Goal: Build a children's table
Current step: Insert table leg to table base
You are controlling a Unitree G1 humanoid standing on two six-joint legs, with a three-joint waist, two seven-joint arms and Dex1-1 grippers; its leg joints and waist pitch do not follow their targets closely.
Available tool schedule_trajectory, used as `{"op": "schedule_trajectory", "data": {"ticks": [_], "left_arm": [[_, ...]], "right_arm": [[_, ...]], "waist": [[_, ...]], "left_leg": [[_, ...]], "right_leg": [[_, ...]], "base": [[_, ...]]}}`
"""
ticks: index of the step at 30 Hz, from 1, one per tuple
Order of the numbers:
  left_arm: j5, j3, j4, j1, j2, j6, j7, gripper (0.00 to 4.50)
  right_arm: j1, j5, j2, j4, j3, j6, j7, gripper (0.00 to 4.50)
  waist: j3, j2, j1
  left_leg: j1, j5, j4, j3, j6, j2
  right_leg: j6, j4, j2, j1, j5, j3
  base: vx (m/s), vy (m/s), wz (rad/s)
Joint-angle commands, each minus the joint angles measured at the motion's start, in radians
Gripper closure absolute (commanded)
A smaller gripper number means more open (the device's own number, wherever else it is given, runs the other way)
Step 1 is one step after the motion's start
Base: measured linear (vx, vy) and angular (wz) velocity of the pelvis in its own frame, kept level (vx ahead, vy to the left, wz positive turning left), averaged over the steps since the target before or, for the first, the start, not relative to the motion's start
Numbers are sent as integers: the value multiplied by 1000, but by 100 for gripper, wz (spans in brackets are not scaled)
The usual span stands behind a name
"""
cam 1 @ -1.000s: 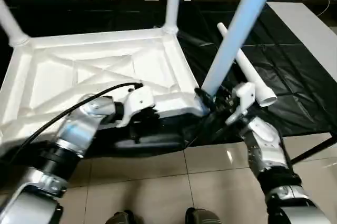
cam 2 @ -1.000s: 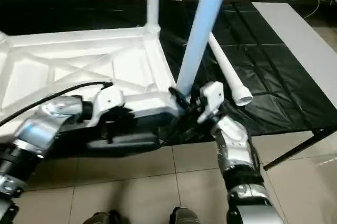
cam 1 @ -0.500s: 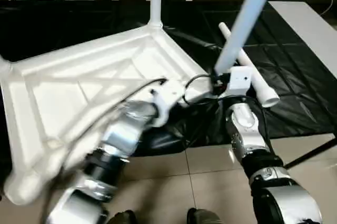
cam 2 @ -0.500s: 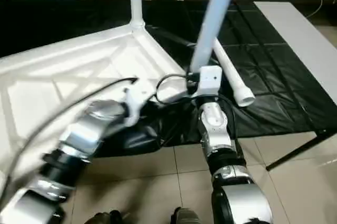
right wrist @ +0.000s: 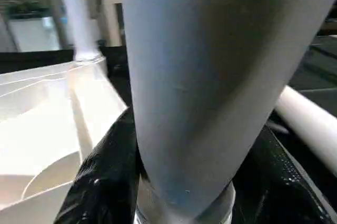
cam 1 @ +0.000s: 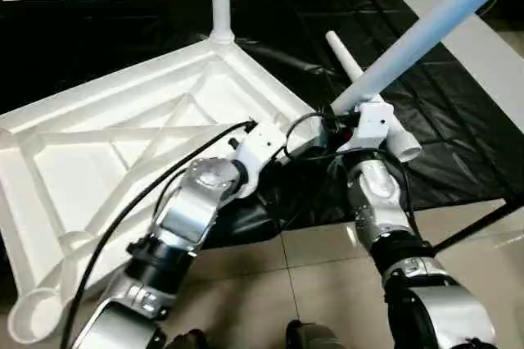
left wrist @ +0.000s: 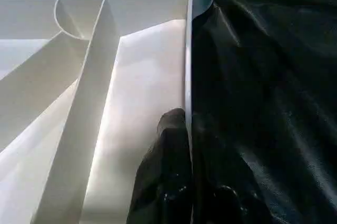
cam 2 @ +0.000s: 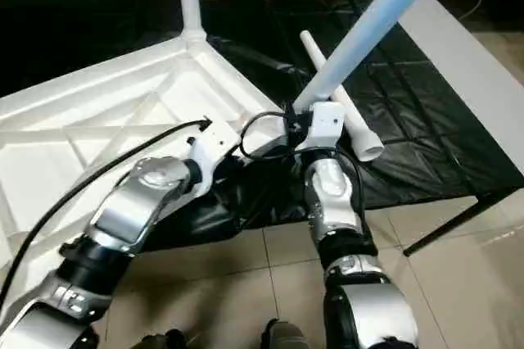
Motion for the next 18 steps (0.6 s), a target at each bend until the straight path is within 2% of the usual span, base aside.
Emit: {"op": "schedule_trajectory", "data": {"ticks": [1, 5, 11, 16, 17, 18], "left_arm": [[11, 18, 11, 16, 38, -2, 17, 450], [5, 13, 0, 27, 50, -4, 14, 450], [-1, 6, -6, 35, 68, -13, 2, 450], [-18, -16, -19, 47, 105, -39, -45, 450], [-24, -36, -26, 57, 134, -84, -93, 450], [-26, -40, -27, 59, 140, -96, -105, 450]], "right_arm": [[64, 0, 2, 81, -5, 84, 46, 259], [58, 42, -15, 67, -21, 94, 157, 259], [52, 68, -32, 63, -33, 100, 244, 259], [43, 71, -37, 57, -24, 107, 309, 259], [40, 62, -45, 51, -8, 117, 341, 259], [39, 58, -48, 50, -4, 119, 348, 259]], "waist": [[-53, 11, 2], [-56, 11, 6], [-61, 12, 12], [-62, 14, 13], [-64, 7, 12], [-64, 12, 13]], "left_leg": [[25, -262, -72, -28, 65, 52], [28, -206, -66, -23, 103, 53], [31, -144, -58, -20, 131, 55], [32, -144, -57, -20, 133, 56], [31, -138, -56, -19, 136, 55], [31, -138, -56, -20, 137, 56]], "right_leg": [[-242, -57, -28, 25, -63, 11], [-286, -50, -29, 31, 5, 11], [-324, -43, -31, 36, 40, 11], [-335, -42, -31, 38, 30, 10], [-336, -41, -30, 39, 32, 9], [-336, -40, -31, 39, 28, 9]], "base": [[0, 0, 0], [0, 0, 0], [0, 0, 0], [0, 0, 0], [0, 0, 0], [0, 0, 0]]}}
